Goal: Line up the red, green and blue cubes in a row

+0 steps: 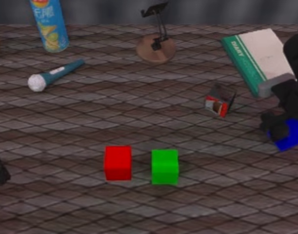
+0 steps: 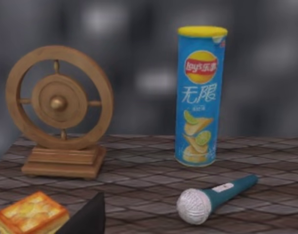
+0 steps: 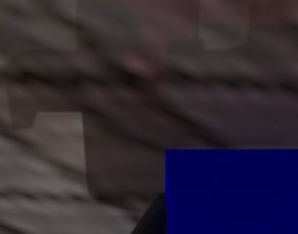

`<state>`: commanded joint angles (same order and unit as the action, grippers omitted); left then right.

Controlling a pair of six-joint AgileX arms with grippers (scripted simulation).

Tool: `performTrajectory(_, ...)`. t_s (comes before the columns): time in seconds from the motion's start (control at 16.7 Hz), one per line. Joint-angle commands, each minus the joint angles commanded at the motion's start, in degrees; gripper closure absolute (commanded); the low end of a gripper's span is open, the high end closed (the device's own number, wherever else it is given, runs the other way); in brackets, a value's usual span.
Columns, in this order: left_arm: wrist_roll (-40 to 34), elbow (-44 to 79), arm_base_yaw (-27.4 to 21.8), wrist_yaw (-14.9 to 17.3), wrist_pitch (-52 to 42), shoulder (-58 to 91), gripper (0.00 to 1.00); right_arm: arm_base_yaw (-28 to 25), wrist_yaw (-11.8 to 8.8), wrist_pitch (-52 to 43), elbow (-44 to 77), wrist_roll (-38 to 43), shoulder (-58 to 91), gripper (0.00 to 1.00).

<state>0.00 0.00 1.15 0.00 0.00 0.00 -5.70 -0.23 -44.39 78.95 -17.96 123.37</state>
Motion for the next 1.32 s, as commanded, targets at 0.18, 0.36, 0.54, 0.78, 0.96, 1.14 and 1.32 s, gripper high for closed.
performTrajectory(0.18,0.0,0.0,0.0,0.0,0.0,0.0,0.0,-0.12,-0.09,-2.39,1.38,-0.07,-0.85,1.0)
performTrajectory(0.36,0.0,0.0,0.0,0.0,0.0,0.0,0.0,-0.41,-0.12,-8.55,4.61,-0.22,-3.38,1.0)
performTrajectory(0.54,0.0,0.0,0.0,0.0,0.0,0.0,0.0,-0.49,-0.06,-13.32,7.31,-0.16,-5.84,1.0)
performTrajectory(0.78,0.0,0.0,0.0,0.0,0.0,0.0,0.0,-0.23,-0.08,-13.66,7.49,-0.06,-5.95,1.0)
performTrajectory(0.96,0.0,0.0,0.0,0.0,0.0,0.0,0.0,-1.51,-0.05,-13.8,7.69,2.01,-6.06,1.0)
performTrajectory(1.14,0.0,0.0,0.0,0.0,0.0,0.0,0.0,-5.81,0.08,-14.57,8.17,9.44,-6.0,1.0)
performTrajectory(1.32,0.0,0.0,0.0,0.0,0.0,0.0,0.0,-12.17,0.3,-15.71,8.33,21.3,-6.1,1.0)
